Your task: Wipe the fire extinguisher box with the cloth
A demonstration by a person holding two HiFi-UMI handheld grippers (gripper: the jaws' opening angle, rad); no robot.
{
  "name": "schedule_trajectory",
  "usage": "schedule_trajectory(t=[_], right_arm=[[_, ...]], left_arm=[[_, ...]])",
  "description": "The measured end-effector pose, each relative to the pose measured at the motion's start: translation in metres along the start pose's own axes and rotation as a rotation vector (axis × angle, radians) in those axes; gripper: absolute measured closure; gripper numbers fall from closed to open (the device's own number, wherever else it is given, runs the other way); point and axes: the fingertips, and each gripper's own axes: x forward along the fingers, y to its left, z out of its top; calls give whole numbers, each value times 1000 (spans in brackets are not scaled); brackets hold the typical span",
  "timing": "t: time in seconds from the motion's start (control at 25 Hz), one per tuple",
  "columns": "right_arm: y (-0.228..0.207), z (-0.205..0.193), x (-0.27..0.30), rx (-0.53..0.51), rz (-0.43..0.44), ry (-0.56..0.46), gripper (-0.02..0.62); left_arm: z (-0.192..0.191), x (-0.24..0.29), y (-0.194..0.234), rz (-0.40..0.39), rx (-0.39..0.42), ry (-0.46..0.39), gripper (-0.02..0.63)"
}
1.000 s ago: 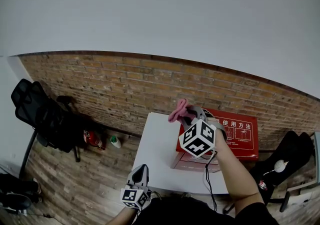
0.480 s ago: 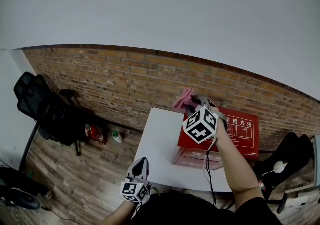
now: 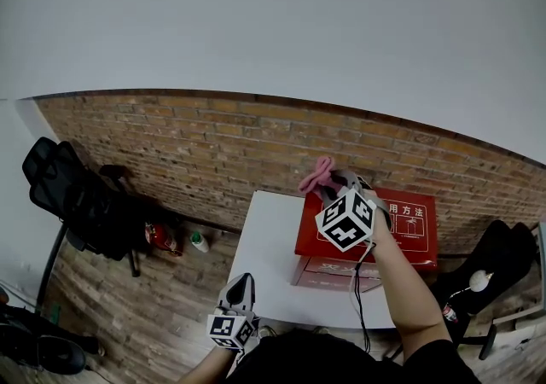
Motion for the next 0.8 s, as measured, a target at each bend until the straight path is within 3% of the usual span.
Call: schedule_trajectory(t=[0.8], right_arm=[[-30,-50,-23,19,-3,58,511]], left_arm=[[-11,27,-29,-55,27,34,589]])
